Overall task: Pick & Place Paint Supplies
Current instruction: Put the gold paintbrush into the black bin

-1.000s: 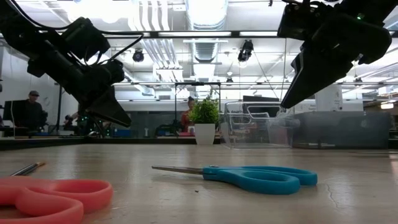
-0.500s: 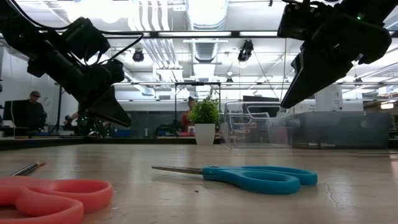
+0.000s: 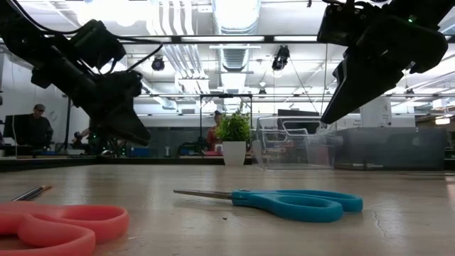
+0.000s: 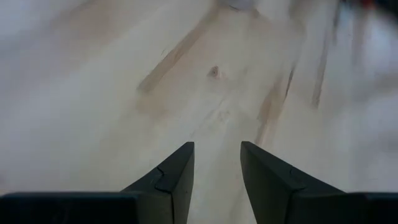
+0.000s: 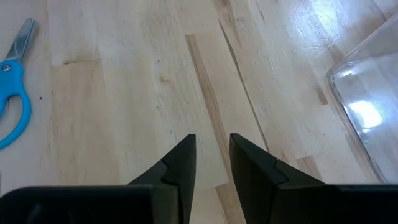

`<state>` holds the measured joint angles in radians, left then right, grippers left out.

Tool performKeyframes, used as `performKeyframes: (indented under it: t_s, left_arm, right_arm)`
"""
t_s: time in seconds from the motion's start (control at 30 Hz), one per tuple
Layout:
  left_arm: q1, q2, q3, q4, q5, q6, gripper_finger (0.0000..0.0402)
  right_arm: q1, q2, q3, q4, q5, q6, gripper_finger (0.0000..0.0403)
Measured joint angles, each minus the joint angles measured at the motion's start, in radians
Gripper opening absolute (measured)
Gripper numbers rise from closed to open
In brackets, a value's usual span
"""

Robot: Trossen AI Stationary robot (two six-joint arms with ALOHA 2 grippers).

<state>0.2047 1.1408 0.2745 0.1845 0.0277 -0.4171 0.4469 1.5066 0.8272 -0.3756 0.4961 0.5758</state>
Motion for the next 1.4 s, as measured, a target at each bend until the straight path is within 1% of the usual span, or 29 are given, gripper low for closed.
performKeyframes:
  t_s: [0.13, 0.17, 0.23, 0.33, 0.47, 0.57, 0.63, 0.7, 0.87, 1.0, 1.1, 1.2, 1.23, 1.33, 1.4]
  left_arm:
    - [0.000, 0.000, 0.000, -0.014, 0.001, -0.483, 0.0139]
    - [0.000, 0.000, 0.000, -0.022, 0.003, -0.574, 0.0139]
    - [0.000, 0.000, 0.000, -0.033, 0.008, -0.686, 0.0139]
    - [0.000, 0.000, 0.000, -0.034, 0.034, -0.748, 0.0139]
    - [-0.004, 0.000, 0.002, -0.028, 0.095, -0.820, 0.0139]
    - [-0.022, 0.000, 0.003, -0.030, 0.114, -0.854, 0.0139]
    - [-0.037, 0.000, 0.011, -0.041, 0.150, -0.863, 0.0139]
    - [-0.049, 0.000, 0.024, -0.089, 0.175, -0.865, 0.0139]
    - [-0.104, 0.000, 0.060, -0.198, 0.183, -0.937, 0.0139]
    - [-0.154, 0.000, 0.081, -0.201, 0.170, -0.960, 0.0139]
    - [-0.196, 0.000, 0.103, -0.228, 0.167, -1.043, 0.0139]
    - [-0.248, 0.000, 0.154, -0.346, 0.161, -1.124, 0.0138]
    - [-0.269, 0.000, 0.176, -0.396, 0.146, -1.141, 0.0138]
    - [-0.349, 0.001, 0.242, -0.531, 0.066, -1.195, 0.0138]
    - [-0.411, 0.002, 0.273, -0.578, 0.013, -1.246, 0.0138]
  right_arm:
    - [0.000, 0.000, 0.000, 0.000, 0.000, 0.000, 0.0093]
    - [0.000, 0.000, 0.000, 0.000, 0.000, 0.000, 0.0093]
    - [0.000, 0.000, 0.000, 0.000, 0.000, 0.000, 0.0093]
    - [0.000, 0.000, 0.000, -0.001, 0.000, 0.000, 0.0093]
    - [0.000, 0.000, 0.000, -0.001, 0.000, 0.000, 0.0093]
    - [0.000, 0.000, 0.000, -0.002, 0.000, 0.000, 0.0093]
    - [0.000, 0.000, 0.000, -0.002, 0.000, 0.000, 0.0093]
    - [0.000, 0.000, 0.000, -0.002, 0.000, 0.000, 0.0093]
    - [0.000, 0.000, -0.001, -0.002, 0.000, 0.000, 0.0093]
    - [-0.001, 0.000, -0.001, -0.002, 0.000, 0.000, 0.0093]
    - [-0.001, 0.000, -0.001, -0.001, 0.000, 0.000, 0.0093]
    - [-0.001, 0.000, -0.001, 0.006, 0.000, 0.000, 0.0093]
    - [-0.001, 0.000, -0.001, 0.011, 0.000, 0.000, 0.0093]
    - [-0.003, 0.000, -0.001, 0.016, 0.001, 0.000, 0.0093]
    - [-0.004, 0.000, -0.001, 0.017, 0.002, 0.000, 0.0093]
